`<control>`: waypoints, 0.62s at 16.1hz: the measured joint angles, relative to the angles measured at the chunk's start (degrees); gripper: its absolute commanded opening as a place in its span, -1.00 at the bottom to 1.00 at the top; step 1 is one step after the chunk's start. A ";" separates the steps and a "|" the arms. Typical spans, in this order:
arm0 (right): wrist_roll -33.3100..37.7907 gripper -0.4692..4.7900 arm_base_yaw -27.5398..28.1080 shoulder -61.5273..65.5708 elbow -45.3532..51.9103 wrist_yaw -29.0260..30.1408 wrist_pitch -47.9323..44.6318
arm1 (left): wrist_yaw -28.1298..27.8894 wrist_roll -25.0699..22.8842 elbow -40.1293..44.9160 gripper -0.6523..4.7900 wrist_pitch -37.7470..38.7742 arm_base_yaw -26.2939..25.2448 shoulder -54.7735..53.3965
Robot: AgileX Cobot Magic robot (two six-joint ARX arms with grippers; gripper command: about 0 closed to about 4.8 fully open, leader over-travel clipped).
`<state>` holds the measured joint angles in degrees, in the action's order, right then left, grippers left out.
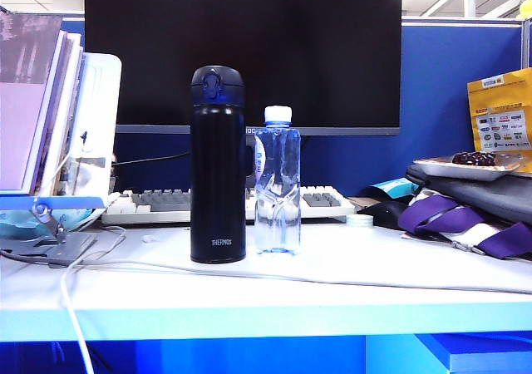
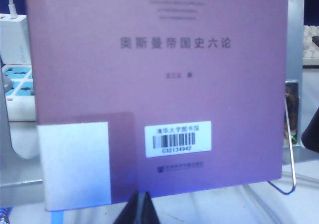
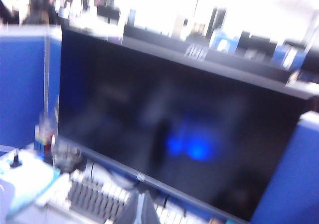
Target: Pick up the mineral water bottle and place it vertically to the right of the black thermos cup.
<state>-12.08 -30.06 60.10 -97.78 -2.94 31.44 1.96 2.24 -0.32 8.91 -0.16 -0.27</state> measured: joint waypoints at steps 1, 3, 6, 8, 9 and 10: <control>0.00 -0.84 0.00 -2.40 -0.02 -0.11 1.18 | 0.00 -0.02 0.00 -0.78 0.00 0.00 0.00; 0.00 -0.84 -0.02 -6.45 0.09 -2.78 4.96 | 0.00 0.00 0.00 -0.78 0.00 0.00 0.00; 0.00 -0.84 -0.02 -14.43 -0.02 -8.26 13.64 | 0.00 0.00 0.00 -0.78 0.00 0.00 0.00; 0.00 -0.84 -0.02 -18.60 4.22 -9.05 18.32 | 0.02 0.00 0.00 -0.78 0.00 0.00 0.00; 0.00 -0.84 0.00 -20.83 9.84 -9.05 17.09 | 0.00 -0.02 0.00 -0.78 0.00 0.00 0.00; 0.00 -0.84 0.09 -23.06 15.45 -8.94 14.60 | 0.00 -0.02 0.00 -0.78 0.00 0.00 0.00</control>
<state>-12.08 -29.98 37.04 -82.32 -11.88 46.04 1.96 2.22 -0.32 8.91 -0.16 -0.27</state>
